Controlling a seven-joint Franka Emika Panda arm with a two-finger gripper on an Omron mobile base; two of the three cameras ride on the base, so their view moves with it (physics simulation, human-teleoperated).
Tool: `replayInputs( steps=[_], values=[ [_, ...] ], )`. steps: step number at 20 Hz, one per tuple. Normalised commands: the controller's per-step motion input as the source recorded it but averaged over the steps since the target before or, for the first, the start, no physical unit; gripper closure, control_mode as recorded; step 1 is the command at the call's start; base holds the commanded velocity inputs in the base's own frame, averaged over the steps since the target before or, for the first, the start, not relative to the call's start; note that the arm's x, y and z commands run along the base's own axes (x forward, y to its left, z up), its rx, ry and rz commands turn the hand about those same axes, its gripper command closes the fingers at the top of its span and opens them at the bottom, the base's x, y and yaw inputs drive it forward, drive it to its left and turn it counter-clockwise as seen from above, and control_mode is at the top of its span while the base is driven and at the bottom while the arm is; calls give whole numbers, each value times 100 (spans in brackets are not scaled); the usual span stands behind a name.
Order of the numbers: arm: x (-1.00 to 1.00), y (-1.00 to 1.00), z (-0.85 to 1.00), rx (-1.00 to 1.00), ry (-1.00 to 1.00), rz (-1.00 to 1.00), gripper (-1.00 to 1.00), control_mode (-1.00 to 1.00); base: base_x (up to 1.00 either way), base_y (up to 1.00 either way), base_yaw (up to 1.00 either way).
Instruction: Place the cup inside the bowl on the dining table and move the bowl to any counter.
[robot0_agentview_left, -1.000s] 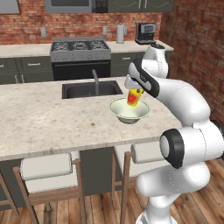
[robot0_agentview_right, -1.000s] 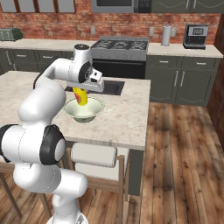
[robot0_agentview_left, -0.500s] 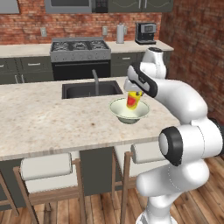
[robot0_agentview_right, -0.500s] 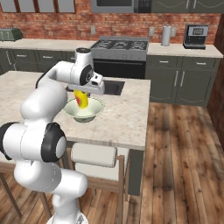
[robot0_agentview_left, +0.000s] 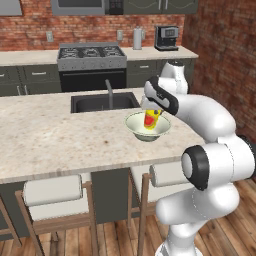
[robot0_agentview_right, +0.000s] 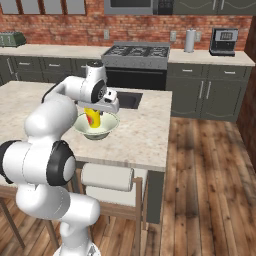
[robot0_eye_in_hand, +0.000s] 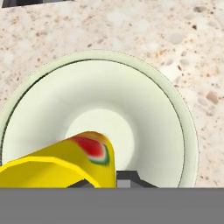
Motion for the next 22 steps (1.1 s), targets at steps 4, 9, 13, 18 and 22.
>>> replayInputs(
  steps=[4,9,13,18,22],
  values=[
    [0,5,-18,0,0,0,100,-100,0,0,0],
    [0,6,-17,0,1,0,100,-100,0,0,0],
    [0,2,-12,0,0,0,100,-100,0,0,0],
    [0,0,-5,0,0,0,100,-100,0,0,0],
    [0,0,-1,0,0,0,100,-100,0,0,0]
  ],
)
